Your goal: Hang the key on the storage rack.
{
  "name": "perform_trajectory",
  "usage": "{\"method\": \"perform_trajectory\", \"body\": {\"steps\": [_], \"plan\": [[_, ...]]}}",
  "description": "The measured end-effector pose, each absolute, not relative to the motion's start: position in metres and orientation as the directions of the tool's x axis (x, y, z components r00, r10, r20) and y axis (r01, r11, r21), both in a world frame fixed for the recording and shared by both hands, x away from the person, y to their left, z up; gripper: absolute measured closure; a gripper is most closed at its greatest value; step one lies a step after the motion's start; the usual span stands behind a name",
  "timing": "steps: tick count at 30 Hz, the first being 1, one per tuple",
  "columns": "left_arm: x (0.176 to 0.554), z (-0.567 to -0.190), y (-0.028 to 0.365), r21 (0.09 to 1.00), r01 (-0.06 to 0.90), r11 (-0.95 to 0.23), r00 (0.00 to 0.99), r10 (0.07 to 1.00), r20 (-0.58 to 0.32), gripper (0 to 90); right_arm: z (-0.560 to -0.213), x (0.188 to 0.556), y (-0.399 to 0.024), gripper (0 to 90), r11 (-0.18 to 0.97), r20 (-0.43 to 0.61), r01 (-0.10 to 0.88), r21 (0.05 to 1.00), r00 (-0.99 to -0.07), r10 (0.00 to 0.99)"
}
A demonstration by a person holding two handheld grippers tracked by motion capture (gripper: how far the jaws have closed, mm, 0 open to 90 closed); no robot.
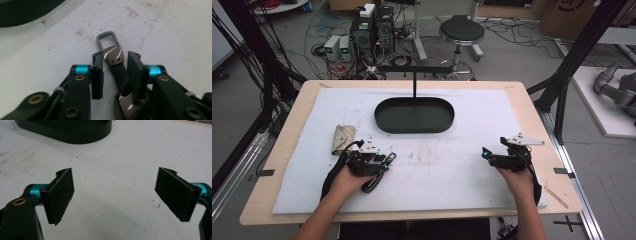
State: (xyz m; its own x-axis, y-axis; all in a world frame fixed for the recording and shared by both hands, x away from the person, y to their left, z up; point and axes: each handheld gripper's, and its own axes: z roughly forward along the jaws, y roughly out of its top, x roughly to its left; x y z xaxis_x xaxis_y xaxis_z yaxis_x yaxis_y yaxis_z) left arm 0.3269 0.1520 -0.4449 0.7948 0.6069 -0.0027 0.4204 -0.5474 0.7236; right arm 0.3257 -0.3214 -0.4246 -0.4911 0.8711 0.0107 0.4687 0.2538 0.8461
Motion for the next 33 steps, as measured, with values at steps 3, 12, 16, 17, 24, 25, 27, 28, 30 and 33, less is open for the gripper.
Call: {"method": "perform_trajectory", "body": {"steps": [3,12,16,17,24,25,27,28,30,33], "plan": [[0.326,-0.444,0.152,0.717,0.424,-0.553,0.798,0.603,-0.007,73.2,-0.425,0.326,-0.321,16.2,0.254,0.011,0.469,0.846,-0.491,0.871],[0.322,-0.441,0.152,0.712,0.376,-0.592,0.826,0.563,0.032,86.0,-0.425,0.326,-0.321,16.2,0.257,0.012,0.469,0.845,-0.496,0.868],[0.321,-0.438,0.150,0.715,0.344,-0.609,0.844,0.534,0.049,87.8,-0.425,0.326,-0.321,16.2,0.255,0.012,0.467,0.846,-0.496,0.868],[0.321,-0.437,0.151,0.722,0.335,-0.605,0.847,0.529,0.050,87.9,-0.425,0.326,-0.321,16.2,0.256,0.010,0.465,0.847,-0.496,0.868],[0.322,-0.433,0.154,0.751,0.339,-0.566,0.839,0.544,0.032,87.9,-0.425,0.326,-0.321,16.2,0.253,0.012,0.466,0.848,-0.495,0.869],[0.322,-0.430,0.154,0.759,0.336,-0.558,0.838,0.545,0.030,87.9,-0.425,0.326,-0.321,16.2,0.253,0.012,0.466,0.848,-0.495,0.869],[0.322,-0.425,0.155,0.777,0.328,-0.537,0.837,0.546,0.024,87.9,-0.425,0.325,-0.321,16.2,0.245,0.021,0.468,0.849,-0.493,0.870],[0.323,-0.418,0.157,0.792,0.318,-0.522,0.837,0.546,0.024,87.9,-0.424,0.324,-0.322,16.2,0.241,0.022,0.467,0.851,-0.490,0.871],[0.324,-0.411,0.159,0.813,0.308,-0.495,0.829,0.558,0.025,88.0,-0.425,0.324,-0.322,16.2,0.240,0.023,0.464,0.853,-0.493,0.870],[0.327,-0.404,0.163,0.829,0.300,-0.473,0.824,0.566,0.025,87.9,-0.425,0.325,-0.321,16.2,0.243,0.024,0.465,0.851,-0.496,0.868]]}}
